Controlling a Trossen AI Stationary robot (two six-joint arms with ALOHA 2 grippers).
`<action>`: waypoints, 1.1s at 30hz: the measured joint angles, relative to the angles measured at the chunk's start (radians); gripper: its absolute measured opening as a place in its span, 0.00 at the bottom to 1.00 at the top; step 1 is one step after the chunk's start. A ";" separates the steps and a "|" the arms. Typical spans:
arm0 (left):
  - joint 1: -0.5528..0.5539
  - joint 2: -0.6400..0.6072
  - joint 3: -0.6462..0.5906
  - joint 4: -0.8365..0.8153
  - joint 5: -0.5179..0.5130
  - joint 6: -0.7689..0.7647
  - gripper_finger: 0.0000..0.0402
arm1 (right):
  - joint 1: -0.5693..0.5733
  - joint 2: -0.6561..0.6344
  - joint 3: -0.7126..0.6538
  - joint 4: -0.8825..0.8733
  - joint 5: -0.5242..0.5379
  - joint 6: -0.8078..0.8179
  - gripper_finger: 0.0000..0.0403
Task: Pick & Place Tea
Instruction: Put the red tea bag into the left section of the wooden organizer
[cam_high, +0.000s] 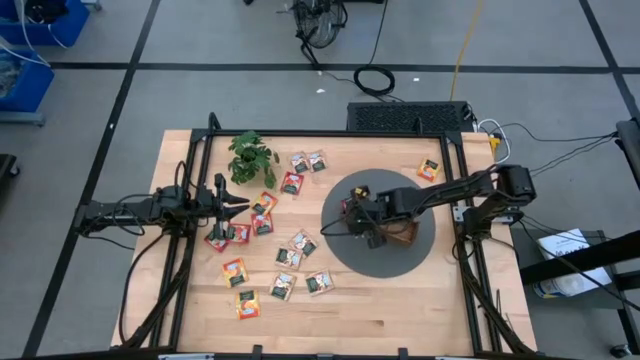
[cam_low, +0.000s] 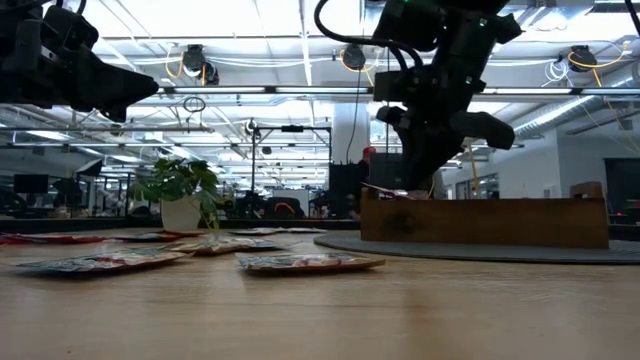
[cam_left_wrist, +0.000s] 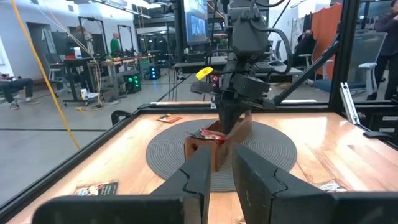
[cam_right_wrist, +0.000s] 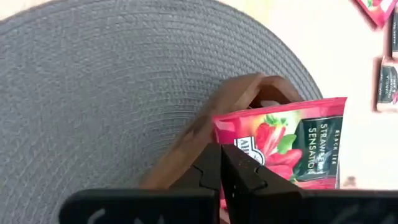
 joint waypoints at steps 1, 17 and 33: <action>0.000 0.000 0.000 0.000 0.000 0.000 0.18 | -0.002 0.000 0.000 0.008 -0.001 -0.001 0.00; 0.000 0.000 0.000 0.000 0.000 0.000 0.18 | -0.075 0.003 0.001 0.025 -0.083 -0.010 0.00; 0.000 0.000 0.000 0.000 0.000 0.000 0.18 | -0.070 0.058 0.001 0.016 0.072 0.008 0.00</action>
